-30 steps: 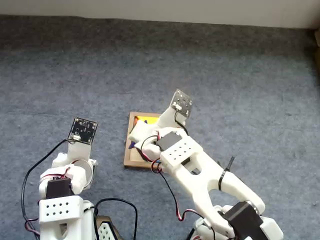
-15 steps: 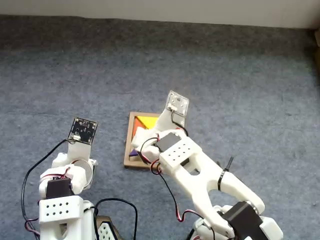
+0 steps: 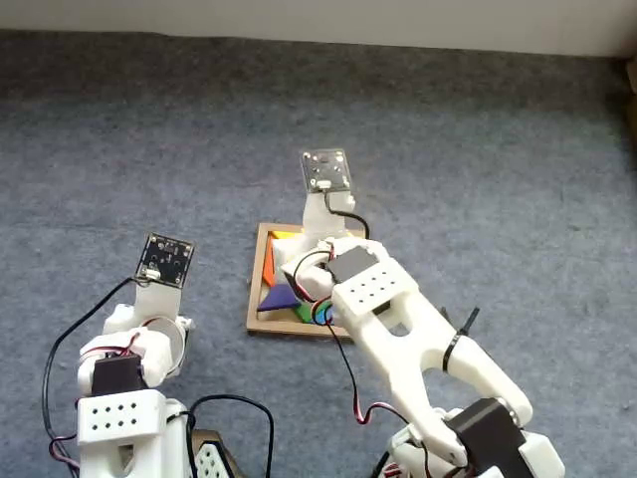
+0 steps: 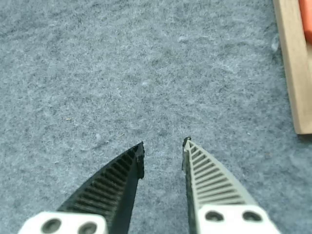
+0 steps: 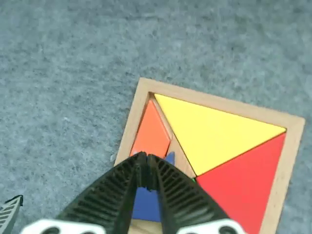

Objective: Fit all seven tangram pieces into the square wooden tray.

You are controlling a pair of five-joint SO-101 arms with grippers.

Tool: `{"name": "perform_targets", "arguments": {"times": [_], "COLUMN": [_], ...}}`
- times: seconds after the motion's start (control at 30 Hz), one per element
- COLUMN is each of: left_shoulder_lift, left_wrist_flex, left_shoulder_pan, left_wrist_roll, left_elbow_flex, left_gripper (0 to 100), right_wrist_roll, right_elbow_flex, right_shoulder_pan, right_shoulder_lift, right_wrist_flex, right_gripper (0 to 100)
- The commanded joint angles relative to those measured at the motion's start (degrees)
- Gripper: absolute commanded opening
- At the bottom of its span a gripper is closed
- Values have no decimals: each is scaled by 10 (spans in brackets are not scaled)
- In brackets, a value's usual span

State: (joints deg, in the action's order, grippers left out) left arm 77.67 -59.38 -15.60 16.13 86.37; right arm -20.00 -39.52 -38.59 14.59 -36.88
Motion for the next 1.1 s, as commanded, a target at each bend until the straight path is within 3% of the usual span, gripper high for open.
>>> {"name": "perform_targets", "arguments": {"times": [0.0, 0.43, 0.87, 1.07], "left_shoulder_lift": [7, 7, 7, 7], "left_wrist_flex": [6, 6, 6, 6], "left_shoulder_pan": [-7, -7, -7, -7], "left_wrist_roll": [-2, -2, -2, -2], "left_elbow_flex": [-4, -4, -4, -4], "left_gripper": [148, 148, 148, 148], "right_wrist_roll": [29, 71, 72, 71], "right_elbow_flex": [37, 73, 65, 94], "right_shoulder_pan": [-5, 22, 32, 32], "right_shoulder_lift": [-40, -116, -54, -57], "right_wrist_flex": [29, 30, -138, -127], "right_gripper": [5, 5, 5, 5]}}
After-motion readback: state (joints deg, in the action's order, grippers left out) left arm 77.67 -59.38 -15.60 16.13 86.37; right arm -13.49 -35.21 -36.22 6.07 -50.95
